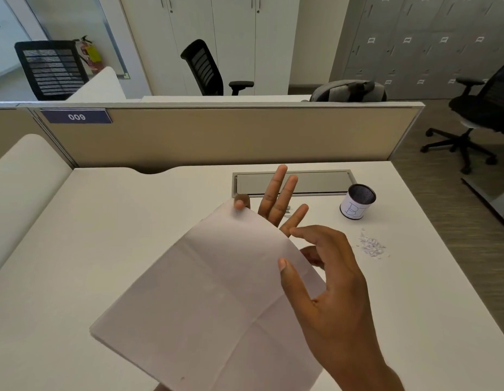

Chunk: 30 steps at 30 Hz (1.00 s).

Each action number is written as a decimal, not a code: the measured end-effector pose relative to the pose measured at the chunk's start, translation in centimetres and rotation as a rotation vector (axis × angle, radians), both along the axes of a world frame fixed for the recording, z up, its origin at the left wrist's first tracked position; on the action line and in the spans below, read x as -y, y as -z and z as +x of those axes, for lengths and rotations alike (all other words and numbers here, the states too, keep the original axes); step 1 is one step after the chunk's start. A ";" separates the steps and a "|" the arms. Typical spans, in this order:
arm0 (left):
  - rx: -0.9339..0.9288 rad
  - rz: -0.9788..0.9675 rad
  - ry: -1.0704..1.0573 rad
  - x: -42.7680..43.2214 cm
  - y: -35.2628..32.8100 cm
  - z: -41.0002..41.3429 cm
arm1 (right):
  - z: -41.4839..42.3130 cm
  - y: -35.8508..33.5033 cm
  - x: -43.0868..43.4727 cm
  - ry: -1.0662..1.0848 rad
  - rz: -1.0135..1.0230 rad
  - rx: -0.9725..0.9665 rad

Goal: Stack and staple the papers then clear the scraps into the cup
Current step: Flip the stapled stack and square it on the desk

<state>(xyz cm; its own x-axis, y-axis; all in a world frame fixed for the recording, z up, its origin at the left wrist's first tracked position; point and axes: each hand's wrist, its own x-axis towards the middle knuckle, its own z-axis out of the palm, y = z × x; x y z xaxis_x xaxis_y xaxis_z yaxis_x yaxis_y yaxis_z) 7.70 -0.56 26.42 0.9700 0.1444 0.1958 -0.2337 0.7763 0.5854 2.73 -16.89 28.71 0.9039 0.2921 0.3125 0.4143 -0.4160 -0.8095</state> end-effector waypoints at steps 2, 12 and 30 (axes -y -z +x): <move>-0.079 -0.181 0.085 -0.4 1.0 0.4 | 0.1 0.2 0.0 0.001 -0.020 -0.050; 0.175 -0.468 0.215 1.8 4.9 2.0 | 0.4 0.7 -0.4 0.041 -0.041 -0.087; -0.482 -0.031 -0.118 -3.0 1.8 3.1 | 2.7 3.1 -2.0 0.000 0.007 -0.141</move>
